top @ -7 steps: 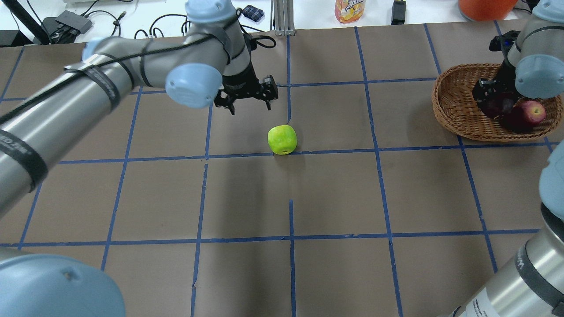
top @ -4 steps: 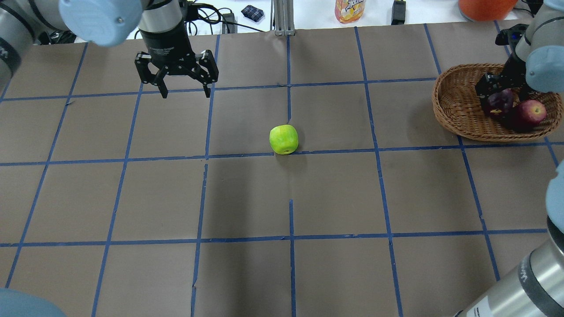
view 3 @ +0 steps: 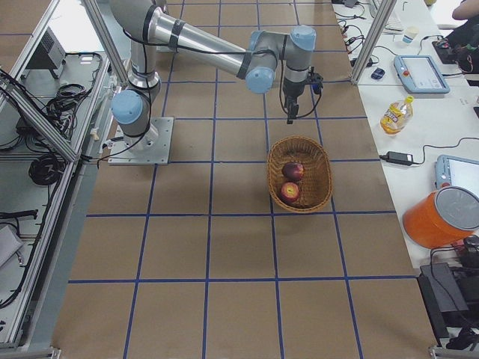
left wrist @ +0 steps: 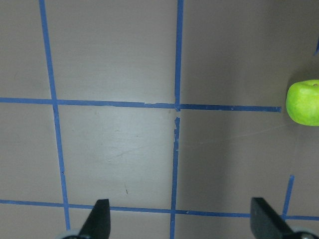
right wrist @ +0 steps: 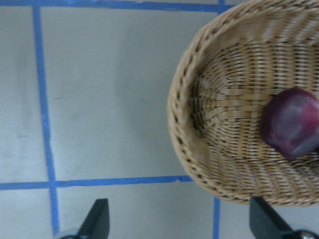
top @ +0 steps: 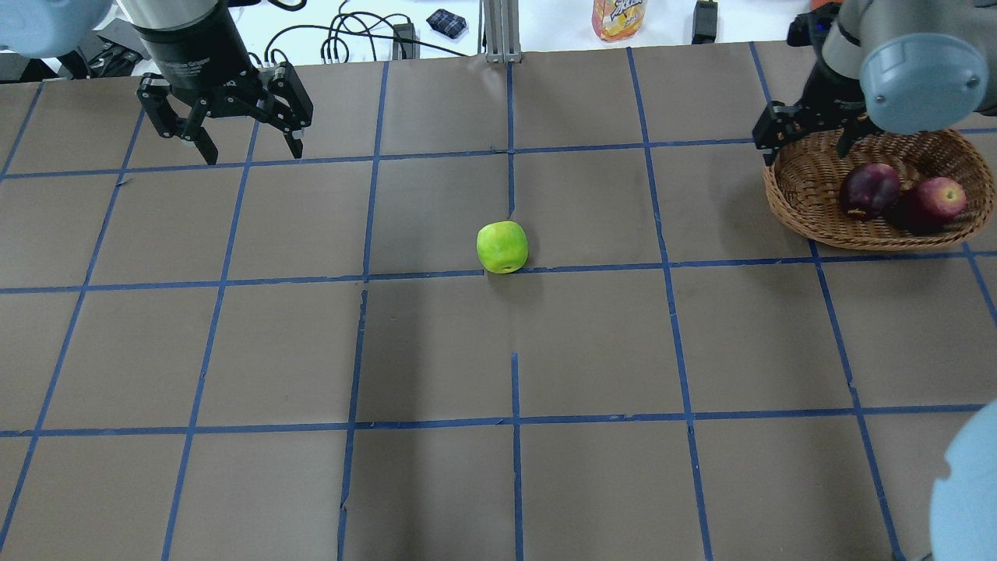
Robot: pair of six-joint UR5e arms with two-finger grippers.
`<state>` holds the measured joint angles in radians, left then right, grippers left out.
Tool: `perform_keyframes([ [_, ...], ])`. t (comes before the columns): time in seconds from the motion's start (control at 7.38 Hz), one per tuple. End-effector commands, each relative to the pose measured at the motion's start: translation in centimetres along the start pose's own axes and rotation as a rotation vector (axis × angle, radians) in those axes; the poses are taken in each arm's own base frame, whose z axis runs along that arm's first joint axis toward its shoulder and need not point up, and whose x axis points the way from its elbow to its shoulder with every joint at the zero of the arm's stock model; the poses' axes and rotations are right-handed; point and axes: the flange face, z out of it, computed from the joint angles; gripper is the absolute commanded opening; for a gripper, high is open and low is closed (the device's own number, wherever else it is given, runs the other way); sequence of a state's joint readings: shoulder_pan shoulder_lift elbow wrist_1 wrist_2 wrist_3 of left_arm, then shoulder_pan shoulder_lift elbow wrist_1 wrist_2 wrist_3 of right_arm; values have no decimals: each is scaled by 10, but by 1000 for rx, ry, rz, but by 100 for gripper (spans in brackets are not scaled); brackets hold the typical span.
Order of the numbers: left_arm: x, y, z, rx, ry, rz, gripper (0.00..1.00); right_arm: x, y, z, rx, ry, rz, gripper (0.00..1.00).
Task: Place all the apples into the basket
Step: 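Move the right gripper to the green apple and grasp it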
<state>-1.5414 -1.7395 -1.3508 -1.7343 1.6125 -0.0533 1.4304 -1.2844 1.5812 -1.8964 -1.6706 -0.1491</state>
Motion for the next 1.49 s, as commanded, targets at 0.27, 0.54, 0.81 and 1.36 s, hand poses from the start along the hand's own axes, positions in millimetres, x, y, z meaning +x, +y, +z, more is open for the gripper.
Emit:
perform_keyframes([
  [0.27, -4, 73, 15, -17, 9, -7, 100, -175, 25, 1, -6, -114, -5, 100],
  [0.54, -5, 92, 11, -14, 5, 2, 100, -238, 33, 24, 7, -118, -62, 100],
  [0.81, -6, 91, 34, -52, 3, -9, 100, -277, 33, 42, 50, -134, -37, 100],
  [1.36, -8, 85, 39, -27, 4, -8, 100, -336, 36, 82, 91, -215, -110, 100],
])
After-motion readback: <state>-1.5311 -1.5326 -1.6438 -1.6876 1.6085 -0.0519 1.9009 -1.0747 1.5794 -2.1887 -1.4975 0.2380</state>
